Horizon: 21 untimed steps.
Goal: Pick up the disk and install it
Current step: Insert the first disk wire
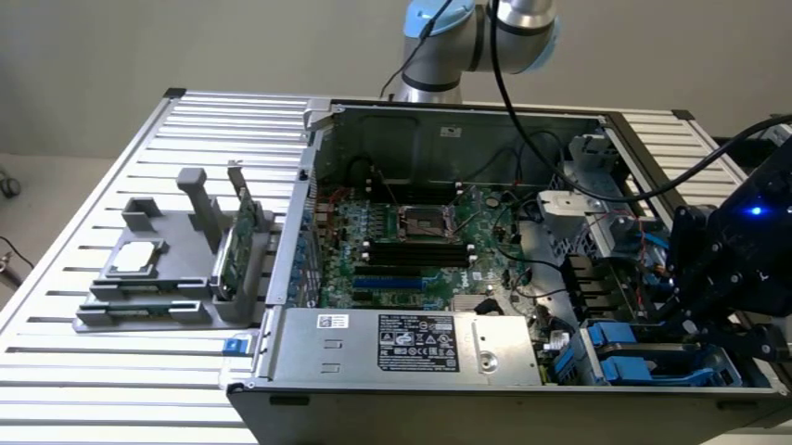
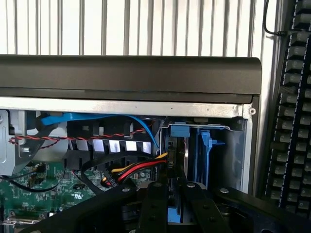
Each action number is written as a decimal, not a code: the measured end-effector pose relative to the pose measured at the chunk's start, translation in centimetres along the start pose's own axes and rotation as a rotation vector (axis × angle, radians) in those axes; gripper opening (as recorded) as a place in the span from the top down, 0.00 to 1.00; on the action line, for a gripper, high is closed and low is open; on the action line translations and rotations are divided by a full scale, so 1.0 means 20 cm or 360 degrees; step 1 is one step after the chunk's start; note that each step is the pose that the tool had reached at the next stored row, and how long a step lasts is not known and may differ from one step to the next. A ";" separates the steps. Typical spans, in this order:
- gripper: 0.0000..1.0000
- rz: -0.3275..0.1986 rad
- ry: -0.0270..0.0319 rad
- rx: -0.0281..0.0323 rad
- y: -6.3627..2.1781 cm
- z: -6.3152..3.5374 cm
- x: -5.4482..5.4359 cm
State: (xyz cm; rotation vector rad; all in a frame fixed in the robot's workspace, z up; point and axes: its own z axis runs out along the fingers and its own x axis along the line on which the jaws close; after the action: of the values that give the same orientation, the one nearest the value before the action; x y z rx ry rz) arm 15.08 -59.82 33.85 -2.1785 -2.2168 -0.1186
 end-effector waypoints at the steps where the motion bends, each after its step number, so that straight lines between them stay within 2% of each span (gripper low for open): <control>1: 0.83 0.0002 0.00002 -0.00002 0.000 0.000 0.00; 8: 0.83 0.0028 0.00073 -0.00023 0.000 0.000 0.00; 13: 0.83 0.0036 0.00175 -0.00028 0.006 0.000 0.00; 21: 0.83 0.0038 0.00201 -0.00032 0.012 0.000 -0.01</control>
State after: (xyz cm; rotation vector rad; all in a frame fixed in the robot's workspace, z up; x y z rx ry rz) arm 15.33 -59.99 33.84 -2.1986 -2.1840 -0.1337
